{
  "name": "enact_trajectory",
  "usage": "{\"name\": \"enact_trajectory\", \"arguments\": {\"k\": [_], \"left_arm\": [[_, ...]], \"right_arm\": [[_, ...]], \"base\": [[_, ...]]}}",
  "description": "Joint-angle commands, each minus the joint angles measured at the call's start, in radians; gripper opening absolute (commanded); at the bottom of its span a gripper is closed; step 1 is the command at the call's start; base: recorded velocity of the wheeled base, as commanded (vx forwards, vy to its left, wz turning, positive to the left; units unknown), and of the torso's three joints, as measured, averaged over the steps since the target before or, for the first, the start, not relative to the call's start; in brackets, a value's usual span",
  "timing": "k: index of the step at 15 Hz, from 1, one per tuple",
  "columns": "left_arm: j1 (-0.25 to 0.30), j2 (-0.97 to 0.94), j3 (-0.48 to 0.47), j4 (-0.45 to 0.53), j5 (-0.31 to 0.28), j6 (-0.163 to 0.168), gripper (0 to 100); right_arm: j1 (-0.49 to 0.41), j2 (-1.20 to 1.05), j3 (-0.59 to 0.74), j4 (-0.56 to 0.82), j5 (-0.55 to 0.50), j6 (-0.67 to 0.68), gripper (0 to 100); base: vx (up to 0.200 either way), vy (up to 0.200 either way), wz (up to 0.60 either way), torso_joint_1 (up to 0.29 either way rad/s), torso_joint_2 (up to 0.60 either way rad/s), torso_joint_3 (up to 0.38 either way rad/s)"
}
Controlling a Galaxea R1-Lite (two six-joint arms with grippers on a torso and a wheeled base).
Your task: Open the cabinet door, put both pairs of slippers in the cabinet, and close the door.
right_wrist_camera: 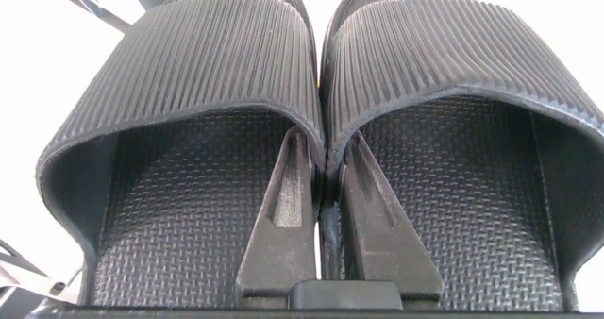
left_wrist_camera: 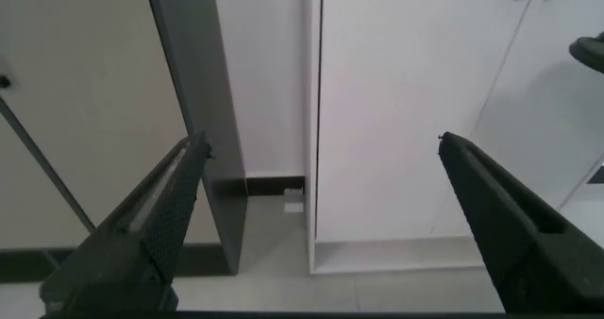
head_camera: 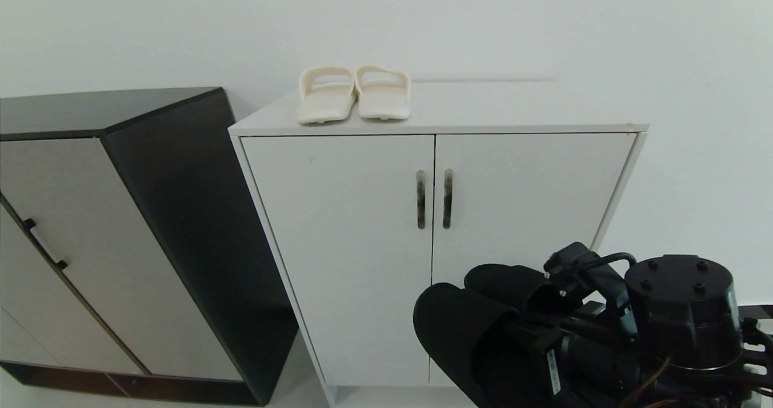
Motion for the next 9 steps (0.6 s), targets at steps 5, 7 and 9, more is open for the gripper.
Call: {"name": "enact_trajectory", "arguments": {"k": [5,7,9], "left_arm": [[-0.024,0.135,-0.021,-0.01,-0.03,0.111,100],[-0.024,0.247,-0.179,-0.02,-0.086,0.022,100],[-0.024,0.438,-0.265,-0.065,-0.169,0.017,100]], "right_arm": [[0.0,0.007,0.002,-0.002,-0.001,0.0,0],[0.0,0.01,0.007,-0.002,0.003,0.0,0],[0.0,0.015,0.008,-0.003,0.002,0.0,0]], "base": [[0.0,0.0,0.0,-0.068,0.45,0.376],[0.0,0.0,0.0,-0.022,0.4,0.378],[0.0,0.0,0.0,-0.002,0.15,0.154]]}}
